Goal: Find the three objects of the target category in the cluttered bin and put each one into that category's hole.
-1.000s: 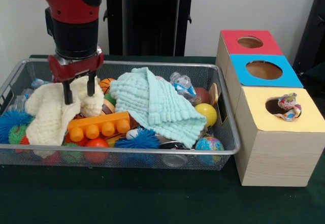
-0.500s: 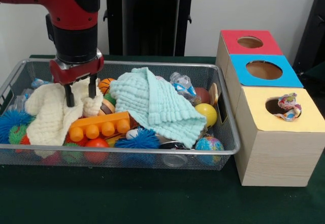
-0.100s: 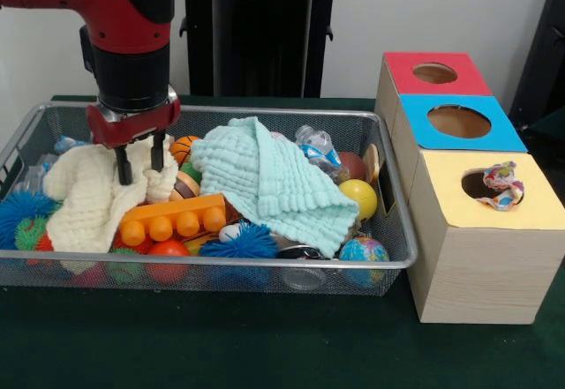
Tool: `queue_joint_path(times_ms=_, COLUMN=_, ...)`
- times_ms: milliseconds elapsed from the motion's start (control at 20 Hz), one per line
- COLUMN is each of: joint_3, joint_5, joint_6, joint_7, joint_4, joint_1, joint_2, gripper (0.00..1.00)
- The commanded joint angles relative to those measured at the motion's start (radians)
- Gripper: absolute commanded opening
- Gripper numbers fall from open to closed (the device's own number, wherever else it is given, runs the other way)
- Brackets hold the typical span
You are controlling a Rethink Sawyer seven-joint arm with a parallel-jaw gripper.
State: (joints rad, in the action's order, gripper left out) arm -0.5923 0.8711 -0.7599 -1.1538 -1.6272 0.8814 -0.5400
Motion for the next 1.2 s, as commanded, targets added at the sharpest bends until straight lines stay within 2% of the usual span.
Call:
queue_joint_path(times_ms=50, joint_3=-0.011, joint_5=0.058, joint_6=-0.001, joint_7=0.204, joint_4=0.063, joint_1=0.012, joint_2=0.04, gripper=0.0)
queue_joint_path(times_ms=150, joint_3=-0.031, joint_5=0.056, joint_6=0.019, joint_7=0.229, joint_4=0.049, joint_1=0.028, joint_2=0.045, gripper=0.0)
queue_joint_path(times_ms=300, joint_3=-0.018, joint_5=0.056, joint_6=0.025, joint_7=0.193, joint_4=0.053, joint_1=0.027, joint_2=0.044, gripper=0.0)
queue_joint_path(times_ms=550, joint_3=-0.023, joint_5=0.052, joint_6=0.023, joint_7=0.184, joint_4=0.036, joint_1=0.017, joint_2=0.018, gripper=0.0)
queue_joint_path(times_ms=700, joint_3=-0.031, joint_5=0.015, joint_6=-0.001, joint_7=0.157, joint_4=-0.024, joint_1=0.009, joint_2=-0.058, gripper=0.0)
queue_joint_path(times_ms=850, joint_3=-0.064, joint_5=-0.087, joint_6=-0.059, joint_7=0.109, joint_4=-0.127, joint_1=-0.007, joint_2=-0.193, gripper=0.0)
queue_joint_path(times_ms=1200, joint_3=-0.088, joint_5=-0.22, joint_6=-0.091, joint_7=0.044, joint_4=-0.217, joint_1=-0.067, joint_2=-0.332, gripper=0.0)
